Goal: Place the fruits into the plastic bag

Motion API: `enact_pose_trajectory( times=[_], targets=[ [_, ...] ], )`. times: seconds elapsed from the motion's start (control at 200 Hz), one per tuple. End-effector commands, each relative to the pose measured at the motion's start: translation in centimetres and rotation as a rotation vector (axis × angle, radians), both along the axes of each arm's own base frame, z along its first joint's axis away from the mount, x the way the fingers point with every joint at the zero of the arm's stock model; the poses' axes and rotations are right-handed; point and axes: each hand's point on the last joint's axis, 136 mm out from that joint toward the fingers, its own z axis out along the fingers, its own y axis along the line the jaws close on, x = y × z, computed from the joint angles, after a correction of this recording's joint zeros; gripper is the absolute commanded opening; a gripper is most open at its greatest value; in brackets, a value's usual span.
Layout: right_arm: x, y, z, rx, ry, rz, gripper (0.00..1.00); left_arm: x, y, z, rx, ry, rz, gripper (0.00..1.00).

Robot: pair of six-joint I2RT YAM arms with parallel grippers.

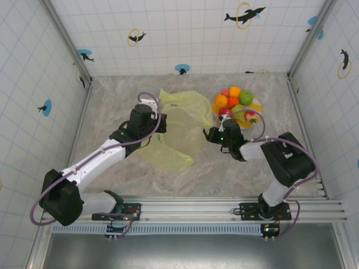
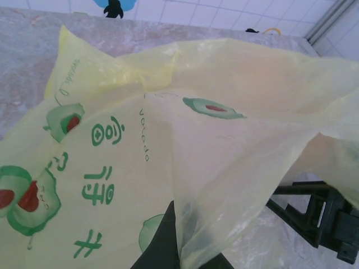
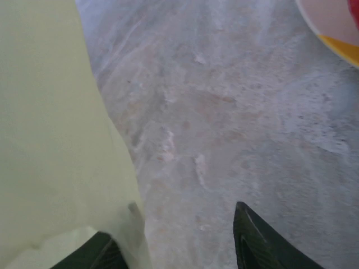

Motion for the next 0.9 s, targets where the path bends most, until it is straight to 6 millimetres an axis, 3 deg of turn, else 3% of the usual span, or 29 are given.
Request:
enact_pose_trajectory(
  times=[0.0, 0.075, 0.225, 0.4, 0.545, 0.671, 0.751, 0.896],
  targets=[
    [1.4, -0.1, 1.2, 0.004, -0.058, -0.011, 0.4, 0.5, 0.3, 3.5, -0.124, -0.014, -0.011, 0.0],
    [1.3, -0.1, 1.4, -0.01, -0.064, 0.008, 0.38, 1.1, 1.1, 3.9, -0.164, -0.004, 0.021, 0.0],
    [1.7, 0.3, 2.2, -0.07, -0.061, 0.079, 0.39, 2.6, 3.2, 2.5, -0.167, 0.04, 0.136, 0.0],
    [1.0, 2.7, 5.2, -0.062, -0.075, 0.264, 0.64, 3.2, 3.5, 0.6, -0.232, 0.08, 0.213, 0.0],
    [-0.5, 2.5, 7.5, -0.079, -0.109, 0.326, 0.84, 4.2, 3.8, -0.6, -0.297, 0.148, 0.312, 0.0],
    [-2.3, 1.1, 8.7, -0.15, -0.141, 0.351, 0.91, 4.8, 3.9, -0.8, -0.335, 0.162, 0.355, 0.0],
    [-2.8, -0.9, 9.2, -0.232, -0.163, 0.306, 0.92, 5.3, 4.4, -0.8, -0.34, 0.16, 0.4, 0.0],
    [-1.2, -5.8, 10.0, -0.402, -0.186, 0.124, 0.95, 5.8, 5.3, -0.7, -0.328, 0.165, 0.46, 0.0]
  ],
)
